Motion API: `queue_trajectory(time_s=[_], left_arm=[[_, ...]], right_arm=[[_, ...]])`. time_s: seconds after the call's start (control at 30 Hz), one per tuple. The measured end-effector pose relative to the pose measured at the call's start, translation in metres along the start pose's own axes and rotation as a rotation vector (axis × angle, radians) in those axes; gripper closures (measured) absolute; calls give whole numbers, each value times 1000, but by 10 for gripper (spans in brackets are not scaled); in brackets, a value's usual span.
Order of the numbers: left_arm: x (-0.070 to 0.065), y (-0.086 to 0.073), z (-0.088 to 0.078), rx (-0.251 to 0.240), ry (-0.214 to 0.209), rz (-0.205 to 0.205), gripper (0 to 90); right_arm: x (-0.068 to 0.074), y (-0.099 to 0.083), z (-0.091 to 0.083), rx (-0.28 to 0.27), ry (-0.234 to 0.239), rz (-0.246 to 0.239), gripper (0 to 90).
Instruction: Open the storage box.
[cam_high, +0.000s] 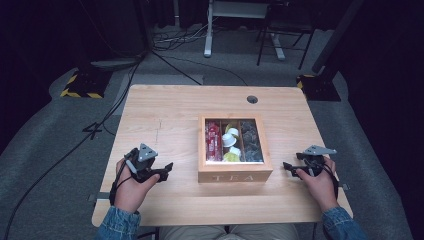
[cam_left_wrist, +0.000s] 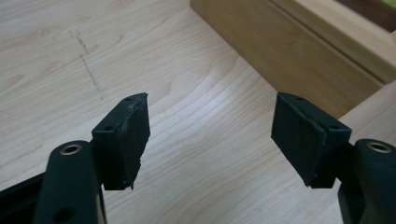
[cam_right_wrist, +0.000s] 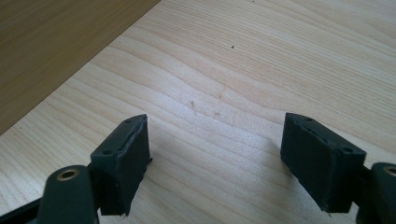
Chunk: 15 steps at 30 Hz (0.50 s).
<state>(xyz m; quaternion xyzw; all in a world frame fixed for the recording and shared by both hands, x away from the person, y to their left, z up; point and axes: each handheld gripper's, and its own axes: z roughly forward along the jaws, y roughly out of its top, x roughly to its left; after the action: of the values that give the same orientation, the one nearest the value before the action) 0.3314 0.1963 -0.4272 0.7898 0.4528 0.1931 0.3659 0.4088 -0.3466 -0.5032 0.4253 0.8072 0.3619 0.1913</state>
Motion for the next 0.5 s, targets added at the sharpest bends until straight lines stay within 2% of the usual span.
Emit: queue_trajectory(time_s=[0.13, 0.3, 0.5], left_arm=[[-11, 5, -4, -13, 20, 38, 281], [-25, 11, -6, -18, -35, 65, 280], [-43, 17, -5, -37, -103, 79, 285]], right_arm=[[0, 0, 0, 0, 0, 0, 238], [0, 0, 0, 0, 0, 1, 238], [0, 0, 0, 0, 0, 0, 238]])
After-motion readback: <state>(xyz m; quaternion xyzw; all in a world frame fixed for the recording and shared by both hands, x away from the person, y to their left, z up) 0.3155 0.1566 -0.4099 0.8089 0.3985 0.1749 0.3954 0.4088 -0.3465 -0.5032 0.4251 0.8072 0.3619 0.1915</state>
